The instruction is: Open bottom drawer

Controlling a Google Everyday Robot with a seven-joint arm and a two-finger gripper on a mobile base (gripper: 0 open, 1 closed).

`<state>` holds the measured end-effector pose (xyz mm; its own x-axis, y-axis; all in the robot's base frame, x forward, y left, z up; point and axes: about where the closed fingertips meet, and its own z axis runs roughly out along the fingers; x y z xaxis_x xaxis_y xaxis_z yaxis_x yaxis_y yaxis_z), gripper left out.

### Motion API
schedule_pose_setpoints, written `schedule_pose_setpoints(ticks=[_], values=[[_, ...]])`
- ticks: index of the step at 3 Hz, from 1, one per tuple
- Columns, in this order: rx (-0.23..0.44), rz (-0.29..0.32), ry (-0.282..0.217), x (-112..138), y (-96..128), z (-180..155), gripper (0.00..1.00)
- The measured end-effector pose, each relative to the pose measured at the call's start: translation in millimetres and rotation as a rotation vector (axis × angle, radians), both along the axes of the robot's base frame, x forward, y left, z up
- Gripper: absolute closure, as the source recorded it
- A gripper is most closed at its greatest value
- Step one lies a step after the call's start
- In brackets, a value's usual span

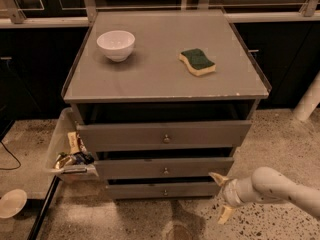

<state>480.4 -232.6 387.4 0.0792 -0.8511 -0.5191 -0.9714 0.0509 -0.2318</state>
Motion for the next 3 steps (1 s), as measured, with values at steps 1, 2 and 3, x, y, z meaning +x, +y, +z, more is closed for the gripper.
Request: schedule_pose_setpoints(ticks=[1, 2, 3], values=[[0.011, 0.069, -0.013, 21, 2, -53, 0.00], [0.060, 0.127, -0.045, 70, -7, -120, 0.00], [0.061, 0.128, -0.043, 69, -6, -121, 0.00]])
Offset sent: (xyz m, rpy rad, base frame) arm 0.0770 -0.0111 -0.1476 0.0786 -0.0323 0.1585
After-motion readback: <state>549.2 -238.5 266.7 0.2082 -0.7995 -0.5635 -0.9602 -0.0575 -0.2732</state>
